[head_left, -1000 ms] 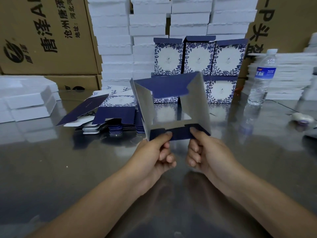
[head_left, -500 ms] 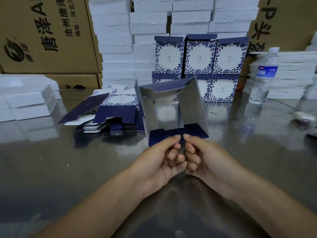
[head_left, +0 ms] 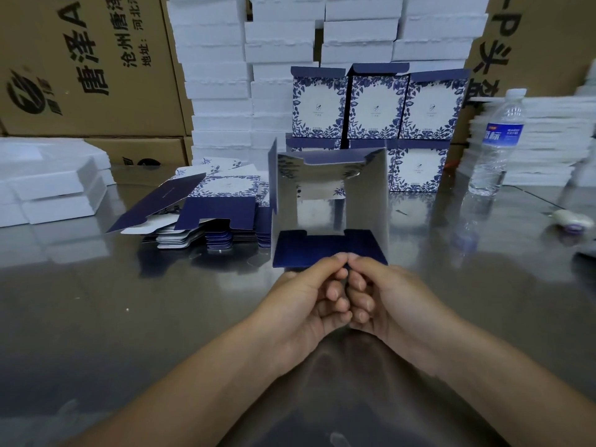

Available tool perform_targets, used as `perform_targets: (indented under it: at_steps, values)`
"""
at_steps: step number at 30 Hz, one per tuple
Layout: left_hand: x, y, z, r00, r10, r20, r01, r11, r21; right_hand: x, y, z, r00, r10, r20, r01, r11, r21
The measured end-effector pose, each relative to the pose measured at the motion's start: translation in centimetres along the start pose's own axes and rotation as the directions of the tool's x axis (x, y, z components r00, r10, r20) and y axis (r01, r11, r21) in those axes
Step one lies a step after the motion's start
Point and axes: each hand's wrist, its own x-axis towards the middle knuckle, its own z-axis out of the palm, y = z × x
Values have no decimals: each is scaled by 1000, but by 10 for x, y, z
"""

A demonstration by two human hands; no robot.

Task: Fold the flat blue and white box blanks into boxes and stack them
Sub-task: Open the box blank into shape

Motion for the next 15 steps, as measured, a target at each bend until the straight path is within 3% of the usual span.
perform_targets:
  at_steps: [5, 7, 9, 11, 15]
  values:
    - [1, 1, -1, 999, -25, -40, 23, 998, -60, 1, -6, -4, 999, -5, -45, 3, 998, -56]
    - [3, 3, -3, 998, -33, -56, 29, 997, -66, 1, -6, -7, 983, -97, -157, 60, 973, -224]
    - [4, 4, -5, 997, -42, -60, 38, 997, -62, 1, -2, -12, 906, -335, -258, 146, 821, -552]
    - [3, 5, -6, 996, -70, -60, 68, 997, -35, 2, 2, -17, 765, -582, -275, 193, 615, -765]
    - [2, 11, -8, 981, -178, -70, 181, 983, 26, 7, 6, -26, 634, -755, -164, 301, 437, -848]
